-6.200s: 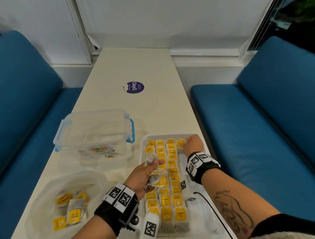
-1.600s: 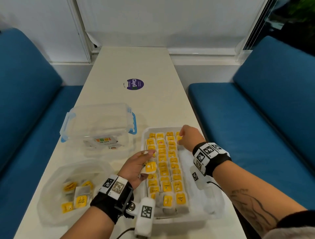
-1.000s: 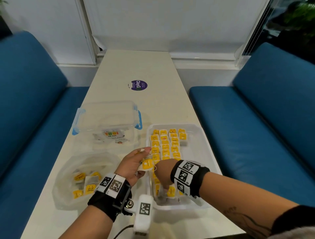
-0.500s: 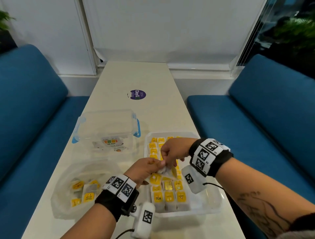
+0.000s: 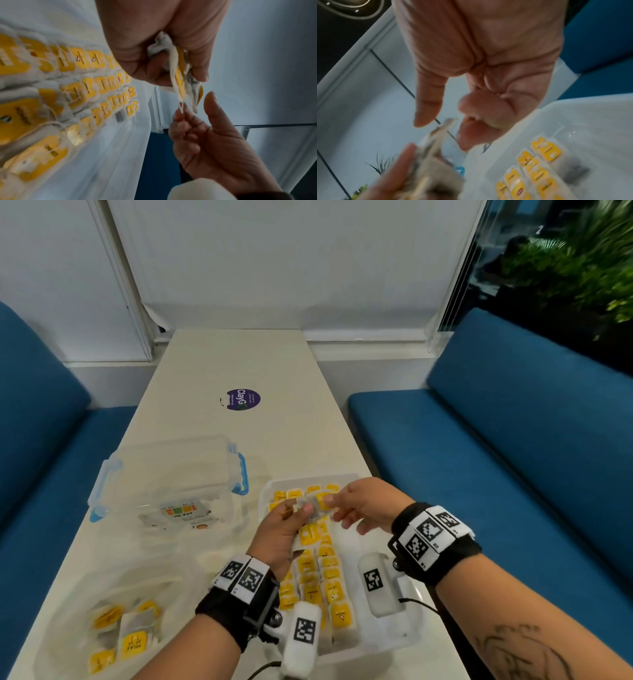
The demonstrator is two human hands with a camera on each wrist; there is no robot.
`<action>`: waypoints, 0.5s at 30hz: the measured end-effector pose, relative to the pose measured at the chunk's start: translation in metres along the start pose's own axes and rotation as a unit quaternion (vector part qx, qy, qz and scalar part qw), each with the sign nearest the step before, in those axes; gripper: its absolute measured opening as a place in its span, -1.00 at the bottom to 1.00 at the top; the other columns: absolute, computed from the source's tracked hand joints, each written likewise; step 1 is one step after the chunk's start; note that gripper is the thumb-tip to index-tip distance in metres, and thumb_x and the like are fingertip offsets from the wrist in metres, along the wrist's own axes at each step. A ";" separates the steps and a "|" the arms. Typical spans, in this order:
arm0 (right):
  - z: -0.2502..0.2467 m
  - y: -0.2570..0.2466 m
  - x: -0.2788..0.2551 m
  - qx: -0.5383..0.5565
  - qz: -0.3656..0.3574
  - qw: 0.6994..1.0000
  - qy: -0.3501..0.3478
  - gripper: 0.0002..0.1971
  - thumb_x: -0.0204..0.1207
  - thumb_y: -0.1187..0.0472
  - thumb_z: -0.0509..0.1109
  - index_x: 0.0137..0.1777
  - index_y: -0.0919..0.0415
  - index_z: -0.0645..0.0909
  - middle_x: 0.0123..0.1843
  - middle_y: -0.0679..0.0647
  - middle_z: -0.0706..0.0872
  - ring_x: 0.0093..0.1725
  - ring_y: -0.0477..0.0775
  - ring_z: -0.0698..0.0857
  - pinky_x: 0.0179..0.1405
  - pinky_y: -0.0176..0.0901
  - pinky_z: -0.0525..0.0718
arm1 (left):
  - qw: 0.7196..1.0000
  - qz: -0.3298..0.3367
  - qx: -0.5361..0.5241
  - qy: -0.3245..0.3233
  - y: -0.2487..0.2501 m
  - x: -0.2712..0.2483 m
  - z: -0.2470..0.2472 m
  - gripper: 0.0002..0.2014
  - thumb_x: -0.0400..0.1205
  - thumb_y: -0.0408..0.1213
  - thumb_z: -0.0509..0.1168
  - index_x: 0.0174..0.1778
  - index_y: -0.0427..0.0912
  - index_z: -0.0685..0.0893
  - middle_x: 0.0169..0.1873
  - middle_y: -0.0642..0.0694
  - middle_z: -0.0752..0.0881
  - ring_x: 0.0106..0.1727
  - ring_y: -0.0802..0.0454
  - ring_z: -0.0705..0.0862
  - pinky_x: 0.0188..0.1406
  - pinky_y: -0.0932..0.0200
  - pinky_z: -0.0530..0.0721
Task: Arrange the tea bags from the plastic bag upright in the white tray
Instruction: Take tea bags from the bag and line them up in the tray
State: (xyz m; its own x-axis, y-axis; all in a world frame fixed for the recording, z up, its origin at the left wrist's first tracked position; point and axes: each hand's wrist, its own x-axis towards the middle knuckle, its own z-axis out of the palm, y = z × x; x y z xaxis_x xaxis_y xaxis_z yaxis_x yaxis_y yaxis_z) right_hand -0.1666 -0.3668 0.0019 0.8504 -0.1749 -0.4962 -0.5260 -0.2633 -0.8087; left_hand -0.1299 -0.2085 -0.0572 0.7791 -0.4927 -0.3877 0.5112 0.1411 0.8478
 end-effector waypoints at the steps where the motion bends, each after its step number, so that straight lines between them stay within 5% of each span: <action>1: 0.001 0.001 0.000 0.033 -0.016 0.999 0.001 -0.80 0.46 0.15 0.49 -0.29 0.21 0.58 -0.33 0.12 0.69 -0.46 -0.04 0.59 -0.60 -0.31 0.49 | 1.000 0.000 0.007 0.005 -0.001 0.003 0.002 -0.88 0.58 -0.20 0.32 0.02 -0.05 0.64 -0.20 0.01 0.73 -0.26 0.13 0.71 -0.39 0.24 0.56; 5: 0.002 -0.002 0.008 0.096 -0.076 0.988 0.098 -0.84 0.46 0.33 0.47 -0.29 0.21 0.56 -0.42 0.08 0.63 -0.52 -0.07 0.56 -0.67 -0.33 0.46 | 0.999 -0.013 0.024 0.026 -0.009 0.009 0.005 -0.95 0.57 -0.26 0.35 -0.10 0.00 0.66 -0.25 0.02 0.69 -0.30 0.15 0.67 -0.27 0.19 0.44; 8: -0.003 -0.004 0.013 0.013 -0.102 0.981 0.162 -0.81 0.52 0.32 0.39 -0.29 0.14 0.50 -0.39 0.07 0.64 -0.50 -0.08 0.59 -0.68 -0.31 0.43 | 0.997 -0.033 0.037 0.063 -0.016 0.014 -0.003 -0.89 0.55 -0.31 0.36 -0.11 0.02 0.70 -0.18 -0.02 0.71 -0.20 0.05 0.63 -0.21 0.16 0.44; 15: -0.015 -0.004 0.021 -0.166 -0.074 0.972 0.152 -0.82 0.52 0.42 0.28 -0.21 0.12 0.47 -0.40 0.06 0.63 -0.69 -0.22 0.50 -0.70 -0.40 0.37 | 0.994 -0.049 0.023 0.091 -0.019 0.015 -0.013 -0.88 0.54 -0.29 0.37 -0.10 0.05 0.74 -0.04 -0.05 0.74 0.05 -0.02 0.64 -0.09 0.06 0.45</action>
State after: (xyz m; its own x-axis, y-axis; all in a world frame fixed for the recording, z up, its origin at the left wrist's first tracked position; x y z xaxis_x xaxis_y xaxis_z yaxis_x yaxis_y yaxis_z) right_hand -0.1466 -0.3832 -0.0007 0.9012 -0.3702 -0.2255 -0.4155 -0.5895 -0.6928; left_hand -0.1232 -0.2068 -0.0833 0.7818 -0.3378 -0.5240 0.5730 0.0582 0.8174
